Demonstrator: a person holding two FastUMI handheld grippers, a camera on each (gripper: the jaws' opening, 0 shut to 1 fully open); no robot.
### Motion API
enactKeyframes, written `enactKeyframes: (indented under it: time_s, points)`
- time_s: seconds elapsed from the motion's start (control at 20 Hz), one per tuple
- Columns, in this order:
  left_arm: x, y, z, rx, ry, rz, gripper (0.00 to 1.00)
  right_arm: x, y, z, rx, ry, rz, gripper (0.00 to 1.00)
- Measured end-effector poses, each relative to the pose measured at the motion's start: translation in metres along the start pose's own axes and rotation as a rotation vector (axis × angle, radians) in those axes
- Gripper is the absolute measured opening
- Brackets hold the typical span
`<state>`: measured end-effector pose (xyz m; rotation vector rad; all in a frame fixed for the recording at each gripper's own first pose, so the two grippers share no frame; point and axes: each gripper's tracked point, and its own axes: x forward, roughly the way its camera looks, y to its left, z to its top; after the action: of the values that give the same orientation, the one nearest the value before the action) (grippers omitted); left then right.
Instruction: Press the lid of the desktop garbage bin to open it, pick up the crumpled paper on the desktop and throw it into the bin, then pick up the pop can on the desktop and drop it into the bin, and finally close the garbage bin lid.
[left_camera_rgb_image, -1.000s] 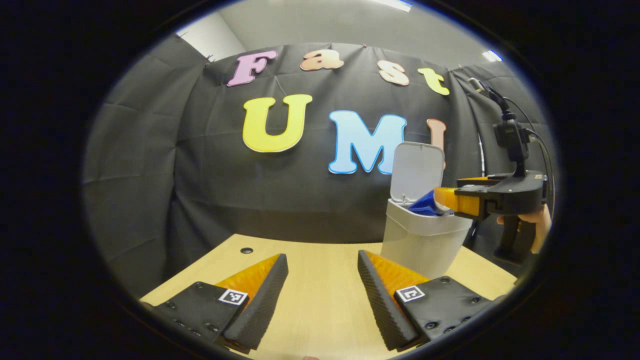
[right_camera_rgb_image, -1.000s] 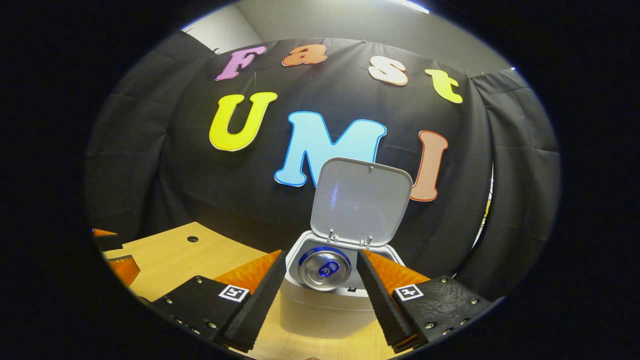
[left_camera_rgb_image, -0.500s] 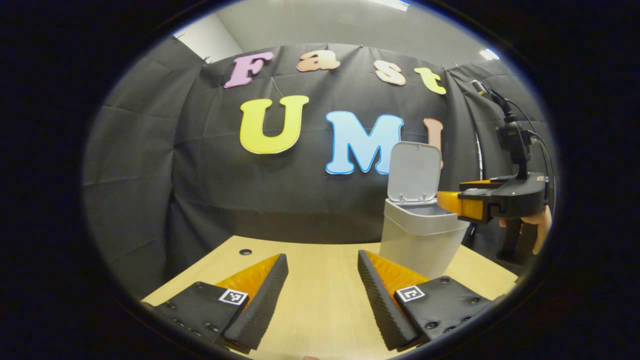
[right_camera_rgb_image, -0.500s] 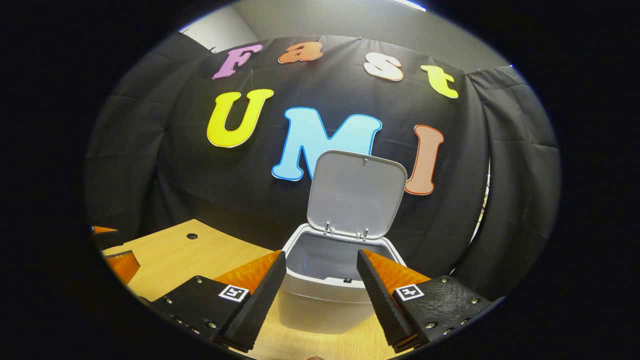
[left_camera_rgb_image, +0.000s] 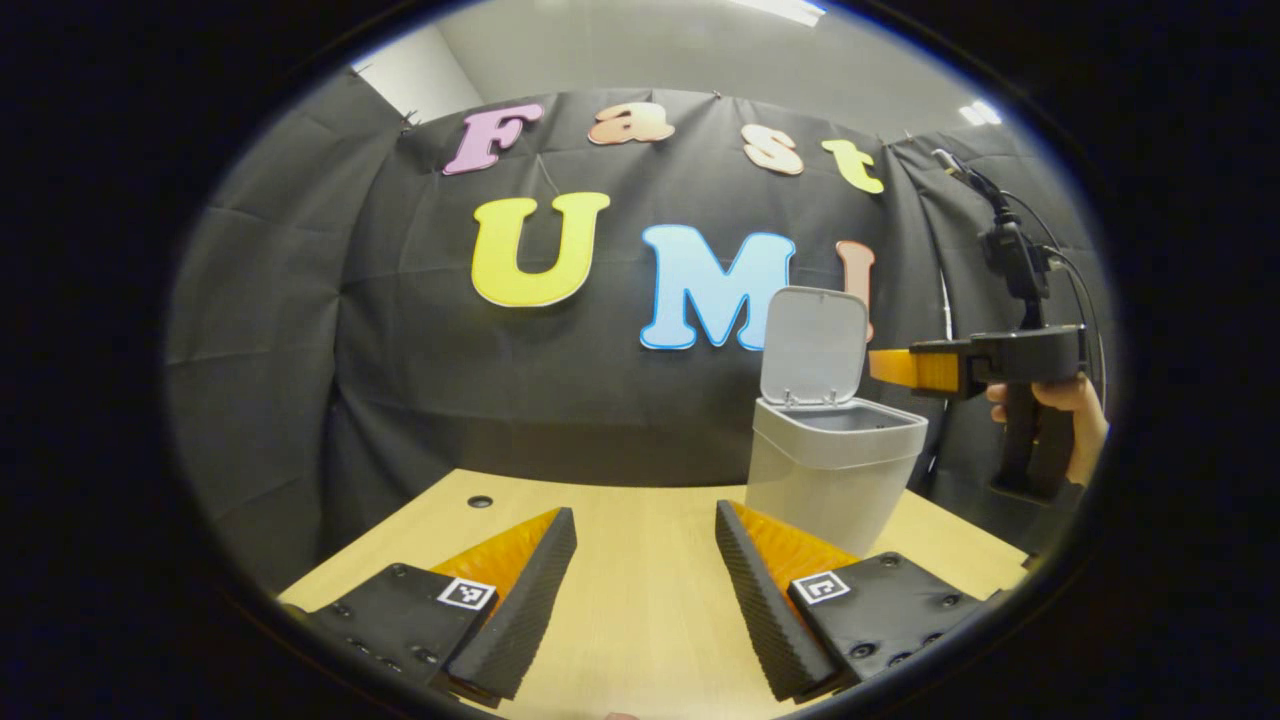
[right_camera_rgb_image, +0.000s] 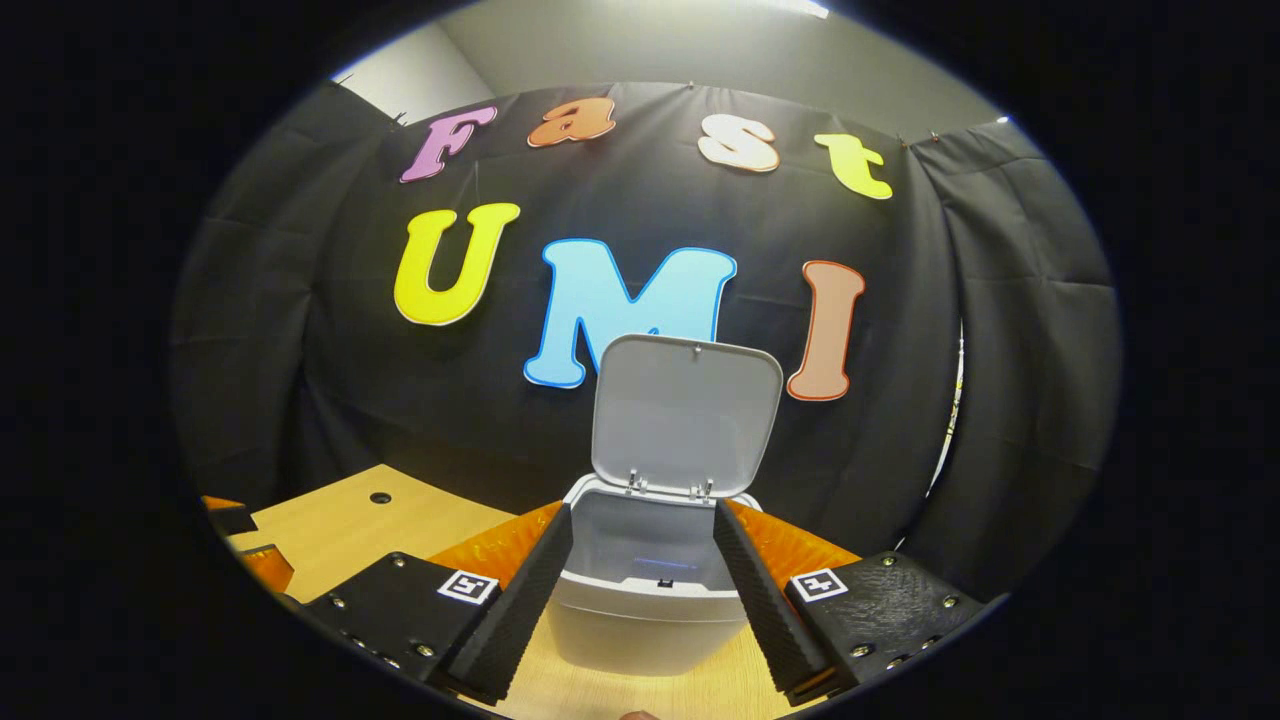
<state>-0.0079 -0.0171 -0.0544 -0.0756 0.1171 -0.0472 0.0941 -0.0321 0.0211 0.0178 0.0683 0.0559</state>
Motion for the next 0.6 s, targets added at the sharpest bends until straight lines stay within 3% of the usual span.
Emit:
enactKeyframes:
  time_s: [0.6]
  points:
    - [0.007,-0.006,0.008,0.018,-0.017,-0.034,0.90,0.030,-0.028,0.038,0.131,0.013,-0.030,0.91]
